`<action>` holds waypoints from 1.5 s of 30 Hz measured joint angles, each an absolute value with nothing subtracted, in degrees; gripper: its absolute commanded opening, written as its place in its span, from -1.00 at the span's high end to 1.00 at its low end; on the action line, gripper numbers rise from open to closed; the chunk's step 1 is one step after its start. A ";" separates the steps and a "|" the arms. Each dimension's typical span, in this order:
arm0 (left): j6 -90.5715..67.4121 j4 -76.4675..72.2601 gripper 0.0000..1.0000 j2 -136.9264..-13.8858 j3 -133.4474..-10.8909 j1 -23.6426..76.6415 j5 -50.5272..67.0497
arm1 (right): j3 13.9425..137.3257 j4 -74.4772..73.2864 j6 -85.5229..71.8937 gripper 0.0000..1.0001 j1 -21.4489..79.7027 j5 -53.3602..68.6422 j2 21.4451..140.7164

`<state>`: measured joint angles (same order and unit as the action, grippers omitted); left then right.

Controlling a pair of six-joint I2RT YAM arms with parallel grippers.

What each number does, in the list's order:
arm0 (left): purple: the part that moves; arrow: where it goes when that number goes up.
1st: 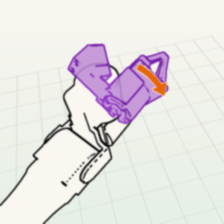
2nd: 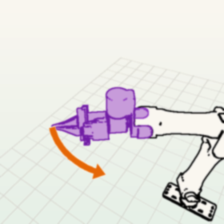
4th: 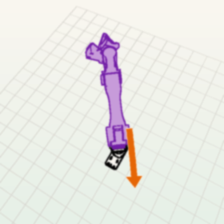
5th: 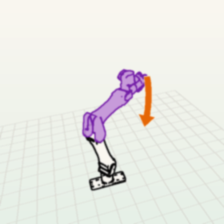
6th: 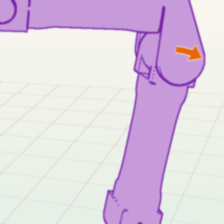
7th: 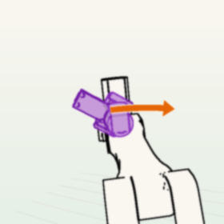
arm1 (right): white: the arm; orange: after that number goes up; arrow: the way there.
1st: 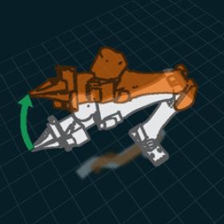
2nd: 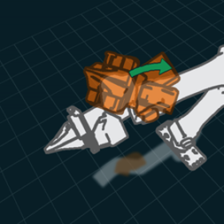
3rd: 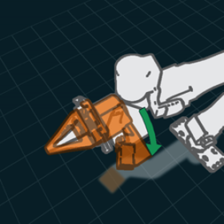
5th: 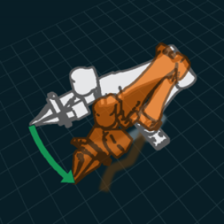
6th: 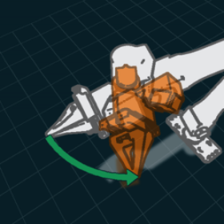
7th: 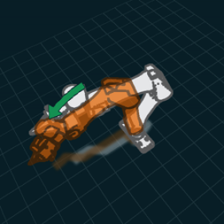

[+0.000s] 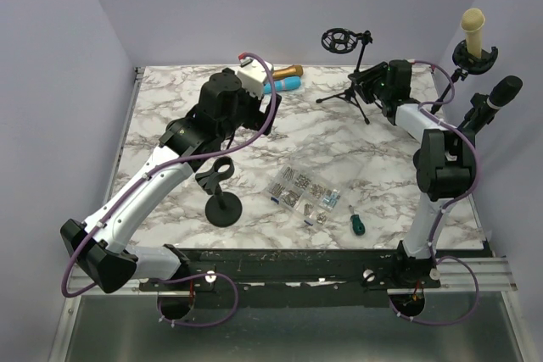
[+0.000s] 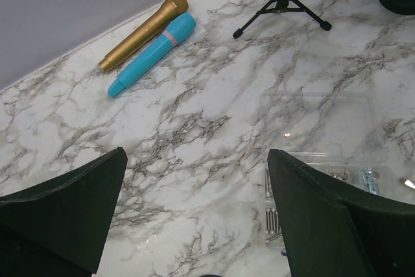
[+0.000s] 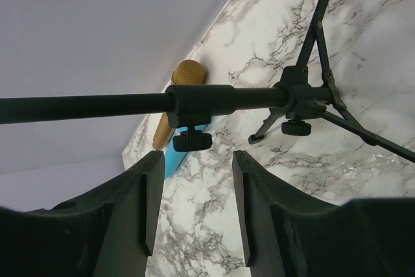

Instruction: Remove the microphone from the stand

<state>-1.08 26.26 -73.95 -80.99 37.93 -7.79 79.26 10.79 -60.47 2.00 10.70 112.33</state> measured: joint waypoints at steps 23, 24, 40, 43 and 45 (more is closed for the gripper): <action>-1.83 26.26 -0.88 -73.95 -80.99 36.69 -6.57 | 81.82 10.72 -59.42 0.98 1.89 8.71 114.48; -1.83 26.26 -0.87 -73.95 -80.99 36.69 -6.55 | 81.87 10.70 -59.02 0.99 1.89 8.60 114.48; -2.02 26.28 -0.87 -73.95 -80.99 36.69 -6.11 | 90.24 -2.81 -42.19 0.99 3.44 -0.62 114.93; -2.02 26.28 -0.88 -73.95 -80.99 36.69 -5.93 | 95.02 -8.14 -36.77 0.99 4.43 -4.40 116.46; -2.04 26.28 -0.88 -73.95 -81.01 36.69 -5.89 | 98.76 -11.64 -32.99 0.99 5.19 -7.27 117.99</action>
<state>-2.04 26.28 -73.95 -81.01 36.69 -5.89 98.76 -11.64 -32.99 5.19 -7.27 117.99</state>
